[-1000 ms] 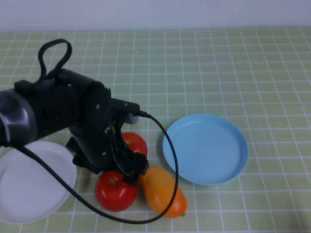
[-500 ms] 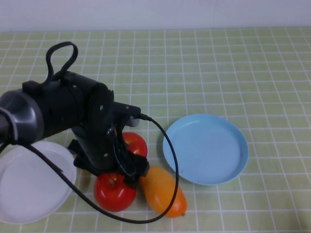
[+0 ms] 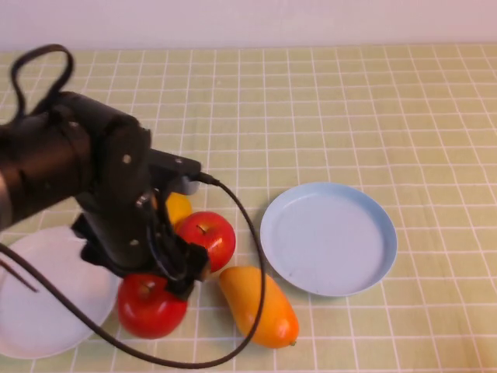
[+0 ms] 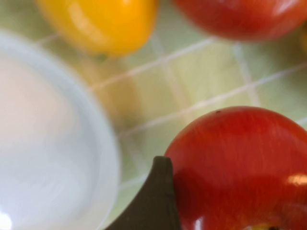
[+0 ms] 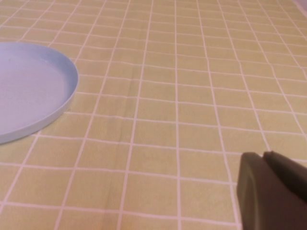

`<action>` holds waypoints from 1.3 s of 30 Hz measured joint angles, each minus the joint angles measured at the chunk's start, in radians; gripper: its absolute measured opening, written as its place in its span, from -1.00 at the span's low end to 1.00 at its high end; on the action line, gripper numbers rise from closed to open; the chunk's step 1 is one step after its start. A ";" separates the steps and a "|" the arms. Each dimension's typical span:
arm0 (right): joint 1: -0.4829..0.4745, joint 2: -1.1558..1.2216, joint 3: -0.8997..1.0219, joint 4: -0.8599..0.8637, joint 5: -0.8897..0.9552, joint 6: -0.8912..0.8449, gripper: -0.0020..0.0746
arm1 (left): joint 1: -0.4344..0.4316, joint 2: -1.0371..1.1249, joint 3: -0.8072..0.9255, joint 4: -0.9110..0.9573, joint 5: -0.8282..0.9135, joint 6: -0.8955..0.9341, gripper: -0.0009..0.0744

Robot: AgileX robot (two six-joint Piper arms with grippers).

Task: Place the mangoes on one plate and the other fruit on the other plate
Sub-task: Put one type of fruit in the left plate

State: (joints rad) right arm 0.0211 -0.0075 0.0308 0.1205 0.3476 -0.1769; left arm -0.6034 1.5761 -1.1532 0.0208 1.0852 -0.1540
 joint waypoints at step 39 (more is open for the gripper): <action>0.000 0.000 0.000 0.000 0.000 0.000 -0.99 | 0.496 0.040 0.038 0.157 -0.038 0.141 0.80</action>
State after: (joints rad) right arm 0.0211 -0.0075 0.0308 0.1205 0.3476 -0.1769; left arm -0.1073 1.6165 -1.1152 0.1778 1.0476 -0.0135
